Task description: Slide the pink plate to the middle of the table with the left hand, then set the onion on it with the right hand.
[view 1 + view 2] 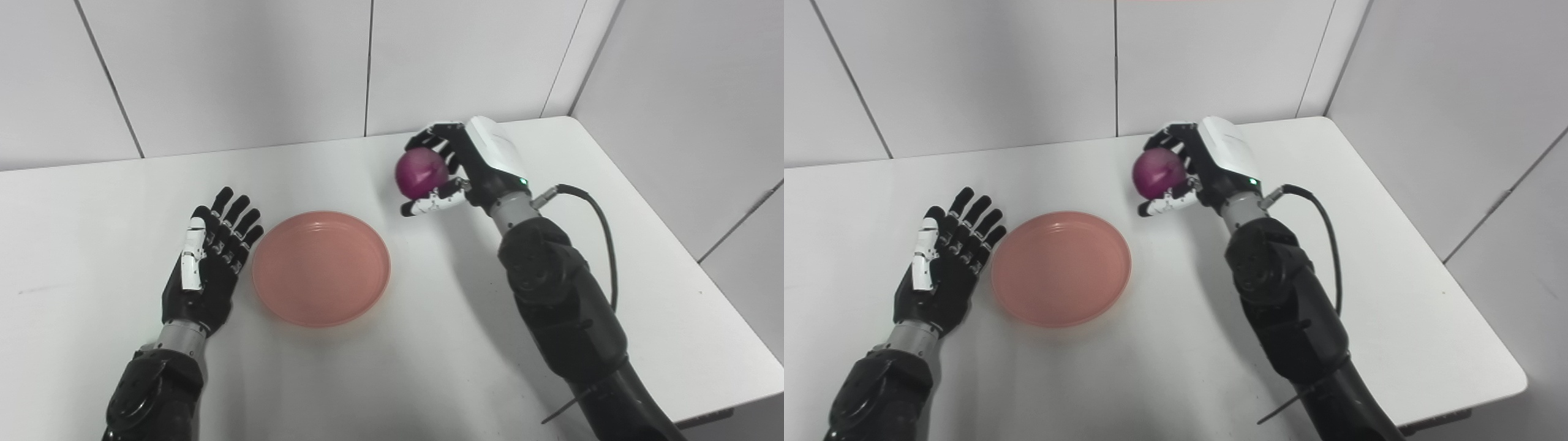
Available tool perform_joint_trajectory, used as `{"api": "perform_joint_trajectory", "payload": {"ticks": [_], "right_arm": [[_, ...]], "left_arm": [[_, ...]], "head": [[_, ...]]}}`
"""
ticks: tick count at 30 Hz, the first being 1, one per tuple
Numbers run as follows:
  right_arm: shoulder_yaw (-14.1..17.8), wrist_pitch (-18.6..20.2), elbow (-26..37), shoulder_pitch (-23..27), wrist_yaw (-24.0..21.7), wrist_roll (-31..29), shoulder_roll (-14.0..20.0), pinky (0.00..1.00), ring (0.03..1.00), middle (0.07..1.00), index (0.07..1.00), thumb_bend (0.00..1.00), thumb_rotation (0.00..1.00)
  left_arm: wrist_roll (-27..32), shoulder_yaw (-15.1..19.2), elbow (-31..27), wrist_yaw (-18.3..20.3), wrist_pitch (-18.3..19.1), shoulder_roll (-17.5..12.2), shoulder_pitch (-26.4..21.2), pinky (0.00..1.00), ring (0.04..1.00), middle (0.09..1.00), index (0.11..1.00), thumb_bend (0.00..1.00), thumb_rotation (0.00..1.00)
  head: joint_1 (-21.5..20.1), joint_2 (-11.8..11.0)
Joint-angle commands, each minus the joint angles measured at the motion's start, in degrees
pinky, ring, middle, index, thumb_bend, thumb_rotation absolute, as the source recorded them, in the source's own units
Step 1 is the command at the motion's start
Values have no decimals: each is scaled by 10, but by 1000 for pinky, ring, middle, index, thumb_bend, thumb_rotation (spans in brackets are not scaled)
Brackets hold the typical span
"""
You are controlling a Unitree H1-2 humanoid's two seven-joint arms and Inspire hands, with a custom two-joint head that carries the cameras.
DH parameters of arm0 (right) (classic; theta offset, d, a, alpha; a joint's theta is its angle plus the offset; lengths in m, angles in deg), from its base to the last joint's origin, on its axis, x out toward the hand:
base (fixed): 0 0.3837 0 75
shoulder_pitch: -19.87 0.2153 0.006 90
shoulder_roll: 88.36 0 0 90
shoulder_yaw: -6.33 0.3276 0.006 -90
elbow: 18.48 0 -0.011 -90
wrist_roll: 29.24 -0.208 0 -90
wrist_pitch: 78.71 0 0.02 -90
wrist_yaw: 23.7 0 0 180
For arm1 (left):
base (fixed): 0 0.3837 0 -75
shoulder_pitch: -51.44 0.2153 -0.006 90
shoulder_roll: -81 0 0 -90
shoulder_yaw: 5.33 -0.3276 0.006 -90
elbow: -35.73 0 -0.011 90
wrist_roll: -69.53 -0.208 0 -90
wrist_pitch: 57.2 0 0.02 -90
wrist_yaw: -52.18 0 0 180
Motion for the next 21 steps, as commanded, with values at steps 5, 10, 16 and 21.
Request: {"api": "perform_joint_trajectory", "payload": {"ticks": [5, 10, 16, 21], "right_arm": [[-19, -57, -26, 33, 21, -15, -24, 370, 439, 464, 512, 527, 0], [-45, -59, -50, 41, 21, -7, -51, 371, 442, 472, 502, 529, 0], [-68, -57, -82, 42, 21, -10, -71, 391, 463, 484, 491, 529, 0], [-84, -61, -107, 33, 24, -10, -82, 349, 434, 463, 508, 528, 0]], "left_arm": [[-16, -10, -17, -30, 42, 21, 14, 923, 941, 956, 953, 443, 1000], [-26, -15, -27, -46, 43, 35, 17, 921, 938, 953, 946, 442, 1000], [-29, -18, -31, -49, 44, 46, 16, 954, 954, 967, 961, 440, 1000], [-41, -21, -41, -69, 51, 58, 17, 941, 944, 955, 948, 443, 1000]], "head": [[31, 5], [55, 11], [88, 18], [116, 24]]}}
